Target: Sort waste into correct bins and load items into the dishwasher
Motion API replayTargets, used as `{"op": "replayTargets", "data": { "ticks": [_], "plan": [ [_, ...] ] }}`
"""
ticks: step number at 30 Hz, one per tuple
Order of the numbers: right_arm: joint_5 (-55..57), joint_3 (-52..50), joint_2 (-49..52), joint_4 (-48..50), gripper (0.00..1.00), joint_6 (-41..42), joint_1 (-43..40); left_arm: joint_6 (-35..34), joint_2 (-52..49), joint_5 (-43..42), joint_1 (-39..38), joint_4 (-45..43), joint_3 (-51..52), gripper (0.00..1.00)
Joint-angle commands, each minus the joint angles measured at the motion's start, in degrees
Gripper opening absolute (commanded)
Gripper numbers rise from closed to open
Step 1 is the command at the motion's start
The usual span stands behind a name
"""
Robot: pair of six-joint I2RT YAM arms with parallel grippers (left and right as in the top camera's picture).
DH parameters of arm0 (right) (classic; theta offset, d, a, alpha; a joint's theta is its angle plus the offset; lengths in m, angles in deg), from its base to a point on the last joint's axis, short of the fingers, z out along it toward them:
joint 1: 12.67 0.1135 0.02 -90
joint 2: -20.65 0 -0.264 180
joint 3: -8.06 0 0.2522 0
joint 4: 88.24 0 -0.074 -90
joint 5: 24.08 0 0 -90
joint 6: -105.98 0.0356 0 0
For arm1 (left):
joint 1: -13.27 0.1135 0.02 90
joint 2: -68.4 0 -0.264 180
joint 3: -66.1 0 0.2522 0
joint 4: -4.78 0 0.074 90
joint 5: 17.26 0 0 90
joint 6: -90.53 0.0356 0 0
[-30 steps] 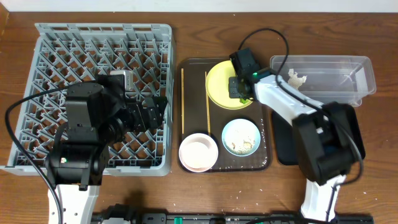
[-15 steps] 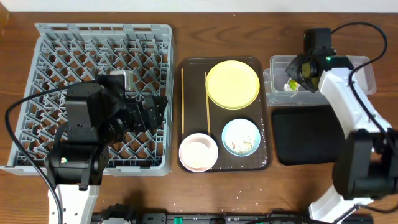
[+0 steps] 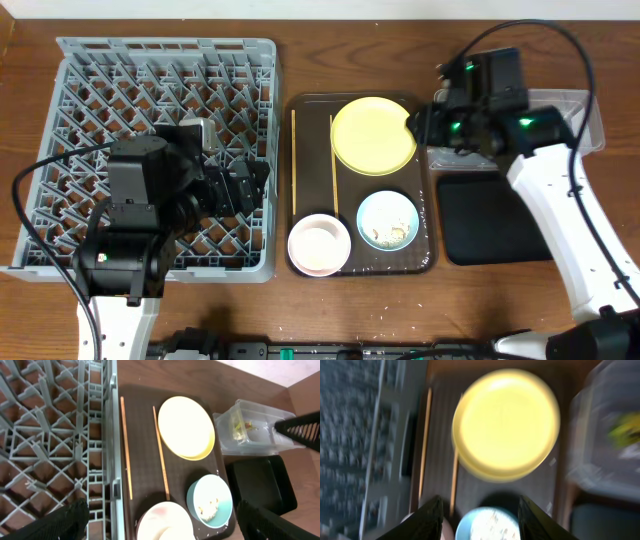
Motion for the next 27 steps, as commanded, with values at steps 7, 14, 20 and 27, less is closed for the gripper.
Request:
{"op": "replayTargets", "data": {
  "ticks": [7,14,20,27],
  "plan": [
    [3.8,-0.3,4.4,-12.6,0.46,-3.2,11.1,4.9,0.0,-0.8,0.3,6.3,-1.5,0.94],
    [3.8,-0.3,5.9,-11.5,0.51,-3.5,22.9,5.9,0.0,-0.3,0.3,10.5,-1.5,0.86],
    [4.5,-0.6,14.2,-9.6,0.49,-3.3,31.7,5.9,0.1,-0.3,0.3,12.0,-1.5,0.85],
    [4.4,-0.5,19.0,-8.1,0.02,-1.3,32.4,3.0,0.1,-0.3,1.7,11.9,-1.6,0.85]
  ]
}}
